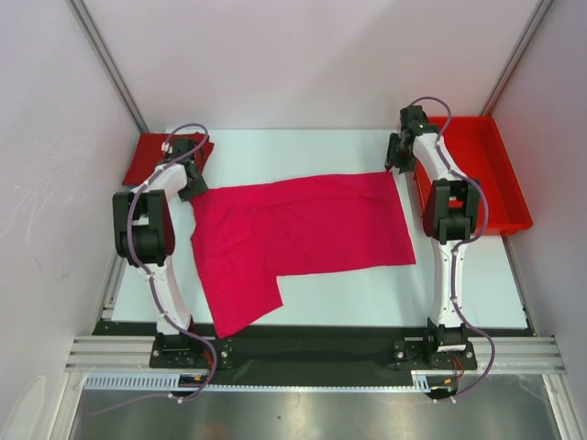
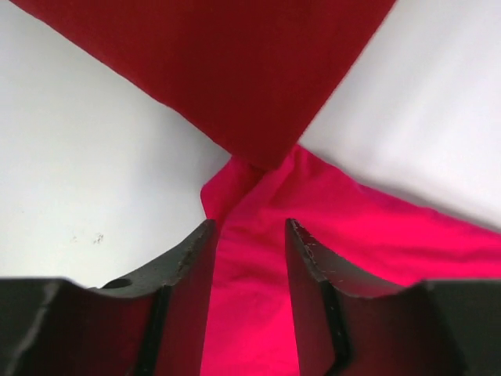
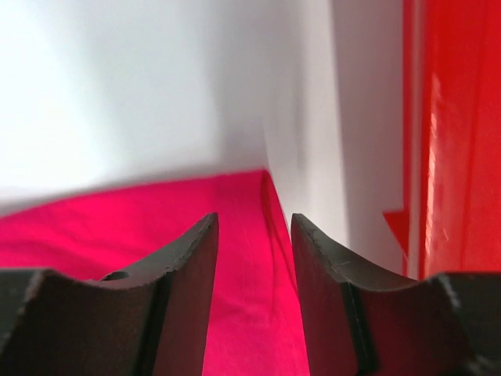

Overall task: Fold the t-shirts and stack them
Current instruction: Fold the tshirt

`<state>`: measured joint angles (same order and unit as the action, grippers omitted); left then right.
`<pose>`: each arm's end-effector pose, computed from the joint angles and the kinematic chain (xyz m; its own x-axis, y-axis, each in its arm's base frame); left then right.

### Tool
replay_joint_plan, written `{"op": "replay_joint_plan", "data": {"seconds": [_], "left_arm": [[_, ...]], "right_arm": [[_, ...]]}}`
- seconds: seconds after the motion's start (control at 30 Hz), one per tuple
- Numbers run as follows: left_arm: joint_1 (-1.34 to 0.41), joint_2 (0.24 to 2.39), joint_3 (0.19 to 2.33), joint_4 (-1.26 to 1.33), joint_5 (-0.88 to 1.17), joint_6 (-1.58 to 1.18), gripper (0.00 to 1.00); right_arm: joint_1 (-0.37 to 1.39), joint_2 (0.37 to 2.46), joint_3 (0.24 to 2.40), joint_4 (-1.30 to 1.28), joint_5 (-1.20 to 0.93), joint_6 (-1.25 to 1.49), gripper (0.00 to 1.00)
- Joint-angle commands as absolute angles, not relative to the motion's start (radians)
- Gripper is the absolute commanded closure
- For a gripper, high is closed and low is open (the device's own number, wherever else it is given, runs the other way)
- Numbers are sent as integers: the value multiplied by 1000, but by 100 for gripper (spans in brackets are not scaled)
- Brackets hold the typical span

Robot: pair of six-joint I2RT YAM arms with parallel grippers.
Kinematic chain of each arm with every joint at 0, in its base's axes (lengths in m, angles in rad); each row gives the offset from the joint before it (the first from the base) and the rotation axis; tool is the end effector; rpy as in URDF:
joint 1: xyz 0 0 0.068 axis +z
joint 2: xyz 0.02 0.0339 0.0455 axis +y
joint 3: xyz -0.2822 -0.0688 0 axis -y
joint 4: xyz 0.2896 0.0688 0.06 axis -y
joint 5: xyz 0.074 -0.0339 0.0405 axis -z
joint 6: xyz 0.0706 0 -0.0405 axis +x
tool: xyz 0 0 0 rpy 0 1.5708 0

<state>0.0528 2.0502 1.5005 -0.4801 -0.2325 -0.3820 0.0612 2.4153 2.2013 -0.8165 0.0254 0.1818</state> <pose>0.5004 0.0427 0.1414 -0.7310 -0.4019 -0.5515 -0.4767 0.8790 -0.0087 0.6001 0.0350 0.1741 -0.8505 0.1290 -0.5098 0.1074 0.9916 0.0716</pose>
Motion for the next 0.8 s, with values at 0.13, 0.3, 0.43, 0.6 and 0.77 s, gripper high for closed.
{"op": "replay_joint_plan", "data": {"seconds": [0.13, 0.3, 0.43, 0.6, 0.77], "left_arm": [[26, 1853, 1480, -529, -216, -370, 52], [8, 1773, 1447, -561, -200, -385, 57], [-49, 1726, 1393, -561, -164, -406, 61], [-71, 1729, 1289, -531, -68, -501, 66], [-72, 1787, 1246, -549, -57, -603, 73]], "right_arm": [[64, 2465, 2269, -782, -18, 167, 56], [63, 2470, 2269, -781, -24, 173, 58], [60, 2479, 2269, -773, -32, 170, 64], [52, 2493, 2272, -747, -58, 192, 72], [49, 2493, 2276, -710, -43, 201, 85]]}}
